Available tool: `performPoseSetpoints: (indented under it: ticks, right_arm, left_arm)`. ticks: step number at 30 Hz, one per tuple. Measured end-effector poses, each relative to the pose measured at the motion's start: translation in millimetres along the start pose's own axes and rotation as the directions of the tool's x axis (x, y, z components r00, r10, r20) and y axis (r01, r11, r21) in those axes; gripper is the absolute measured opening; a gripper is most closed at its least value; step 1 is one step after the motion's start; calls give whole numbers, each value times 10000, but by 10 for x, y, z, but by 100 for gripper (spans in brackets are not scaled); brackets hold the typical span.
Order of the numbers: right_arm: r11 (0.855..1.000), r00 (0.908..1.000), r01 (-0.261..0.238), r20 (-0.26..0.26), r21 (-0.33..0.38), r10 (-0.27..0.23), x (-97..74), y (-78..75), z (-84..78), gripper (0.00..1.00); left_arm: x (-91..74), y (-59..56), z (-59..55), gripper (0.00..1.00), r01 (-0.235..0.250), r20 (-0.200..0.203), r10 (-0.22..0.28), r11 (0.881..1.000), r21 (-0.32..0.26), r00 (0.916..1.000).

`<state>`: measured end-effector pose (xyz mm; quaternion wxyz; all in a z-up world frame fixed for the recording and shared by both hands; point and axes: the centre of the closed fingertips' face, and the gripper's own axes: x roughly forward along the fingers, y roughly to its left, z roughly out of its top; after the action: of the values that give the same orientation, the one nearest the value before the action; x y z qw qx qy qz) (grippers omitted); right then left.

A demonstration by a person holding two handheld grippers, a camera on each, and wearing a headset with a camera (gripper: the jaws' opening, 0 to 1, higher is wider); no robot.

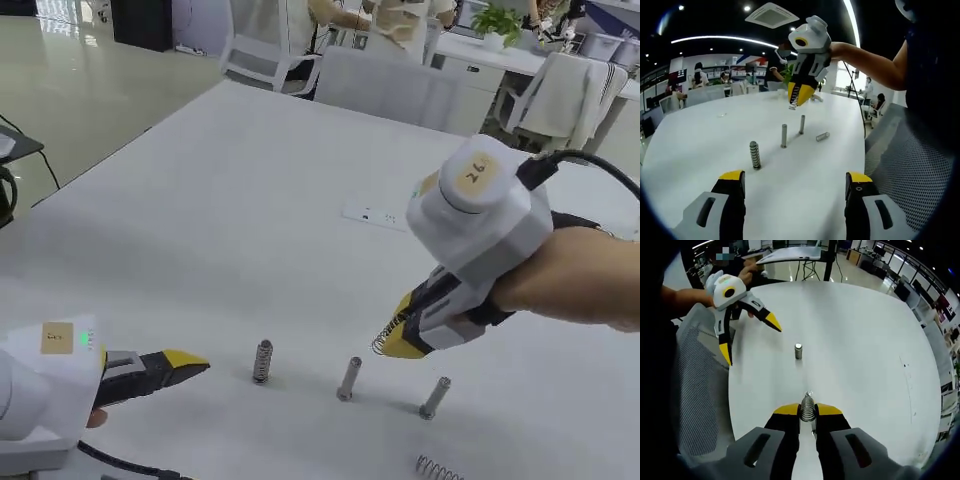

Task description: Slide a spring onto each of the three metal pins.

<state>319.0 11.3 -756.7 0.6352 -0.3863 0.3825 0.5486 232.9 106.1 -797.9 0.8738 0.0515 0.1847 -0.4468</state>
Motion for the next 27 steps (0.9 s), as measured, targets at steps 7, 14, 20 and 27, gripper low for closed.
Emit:
performPoseSetpoints:
  ticks: [7,14,20,27]
  right_arm:
    - [9990,9988,-310,-400,-314,297,134,-13,16,9]
    - [9972,9959,-538,-760,-523,498,250,-33,34,9]
    - [9956,9930,-697,-995,-624,632,323,-28,38,9]
    - [9952,9892,-794,-1283,-578,715,375,-33,-17,9]
  left_arm:
    - [15,-16,32,84,7,140,-6,10000,-78,9999]
    - [35,-22,40,85,11,230,-8,9999,-108,9997]
    - [41,-27,47,86,5,311,-1,9999,-105,9995]
    - [23,-14,34,86,-29,340,34,9999,-141,9994]
